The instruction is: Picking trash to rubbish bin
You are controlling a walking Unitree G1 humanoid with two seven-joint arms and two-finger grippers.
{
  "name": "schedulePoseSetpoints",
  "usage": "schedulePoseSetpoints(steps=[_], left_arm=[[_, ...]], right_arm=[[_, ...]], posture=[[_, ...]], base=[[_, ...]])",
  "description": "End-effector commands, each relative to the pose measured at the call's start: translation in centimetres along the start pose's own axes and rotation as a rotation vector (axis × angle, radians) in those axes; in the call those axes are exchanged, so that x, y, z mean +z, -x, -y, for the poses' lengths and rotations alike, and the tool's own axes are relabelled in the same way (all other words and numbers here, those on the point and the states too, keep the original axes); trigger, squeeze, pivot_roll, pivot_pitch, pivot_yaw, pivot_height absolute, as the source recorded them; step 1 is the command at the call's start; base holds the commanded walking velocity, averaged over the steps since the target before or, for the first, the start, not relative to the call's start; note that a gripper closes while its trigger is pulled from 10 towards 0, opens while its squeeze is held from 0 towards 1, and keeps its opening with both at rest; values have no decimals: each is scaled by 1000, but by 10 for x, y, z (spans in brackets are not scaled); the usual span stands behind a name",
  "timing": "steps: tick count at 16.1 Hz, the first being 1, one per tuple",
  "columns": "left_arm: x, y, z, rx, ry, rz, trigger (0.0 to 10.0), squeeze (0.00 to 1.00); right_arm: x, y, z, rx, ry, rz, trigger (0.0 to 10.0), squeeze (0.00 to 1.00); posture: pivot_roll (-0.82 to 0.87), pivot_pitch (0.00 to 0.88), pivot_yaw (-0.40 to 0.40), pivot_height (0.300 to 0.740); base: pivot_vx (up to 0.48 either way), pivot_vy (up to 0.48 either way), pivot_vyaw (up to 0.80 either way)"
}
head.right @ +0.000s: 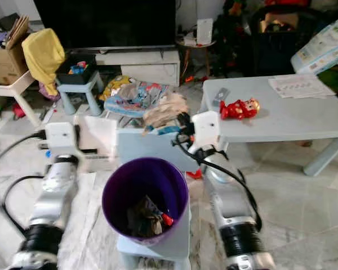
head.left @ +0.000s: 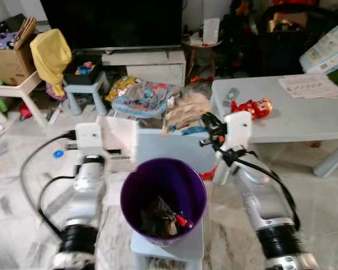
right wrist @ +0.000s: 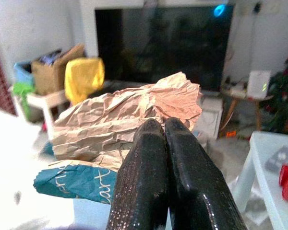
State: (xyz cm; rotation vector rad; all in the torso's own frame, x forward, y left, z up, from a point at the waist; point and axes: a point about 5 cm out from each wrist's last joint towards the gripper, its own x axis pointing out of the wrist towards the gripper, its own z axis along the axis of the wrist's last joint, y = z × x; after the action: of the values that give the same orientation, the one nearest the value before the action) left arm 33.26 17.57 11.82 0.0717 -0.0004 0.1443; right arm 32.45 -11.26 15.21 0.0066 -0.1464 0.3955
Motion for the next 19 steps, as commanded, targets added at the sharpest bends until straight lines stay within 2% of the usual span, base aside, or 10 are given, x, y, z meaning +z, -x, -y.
schedulePoseSetpoints(steps=[1, 2, 3, 5, 9, 10, 11, 14, 16, 19], left_arm=[[-14, -2, 4, -30, 24, -71, 10000, 0], [-28, -5, 9, -65, 60, -157, 10000, 0], [-33, -6, 11, -78, 99, -195, 10000, 0], [-48, -6, 22, -140, 110, -306, 10000, 0], [-82, 10, 46, -269, 120, -513, 10000, 0], [-93, 17, 51, -275, 177, -595, 10000, 0], [-97, 20, 54, -266, 176, -620, 10000, 1000], [-96, 17, 50, -228, 137, -607, 10000, 1000], [-95, 13, 41, -170, 114, -592, 10000, 1000], [-97, 13, 27, -139, 100, -584, 10000, 1000]], right_arm=[[-1, 5, -4, 37, -16, -16, 4980, 0], [-4, 9, -6, 43, -16, -31, 10000, 0], [-4, 12, -9, 53, -20, -33, 10000, 0], [-6, 19, -14, 87, -19, -56, 10000, 0], [-8, 28, -10, 96, -5, -95, 10000, 0], [-6, 29, -7, 91, 0, -99, 10000, 0], [-3, 30, -6, 86, 7, -101, 10000, 0], [-1, 31, -4, 84, 10, -107, 10000, 0], [-2, 29, -5, 88, 10, -111, 10000, 0], [-1, 24, -10, 109, 0, -107, 10000, 0]], posture=[[-21, 69, -11, 740], [-32, 74, -11, 740], [-43, 81, -9, 740], [-65, 95, -2, 740], [-96, 122, 4, 740], [-103, 128, 5, 740], [-115, 136, 5, 740], [-114, 143, 2, 740], [-102, 142, -1, 740], [-73, 133, -4, 740]], base=[[0, 0, 0], [0, 0, 0], [0, 0, 0], [0, 0, 0], [0, 0, 0], [0, 0, 0], [0, 0, 0], [0, 0, 0], [0, 0, 0], [0, 0, 0]])
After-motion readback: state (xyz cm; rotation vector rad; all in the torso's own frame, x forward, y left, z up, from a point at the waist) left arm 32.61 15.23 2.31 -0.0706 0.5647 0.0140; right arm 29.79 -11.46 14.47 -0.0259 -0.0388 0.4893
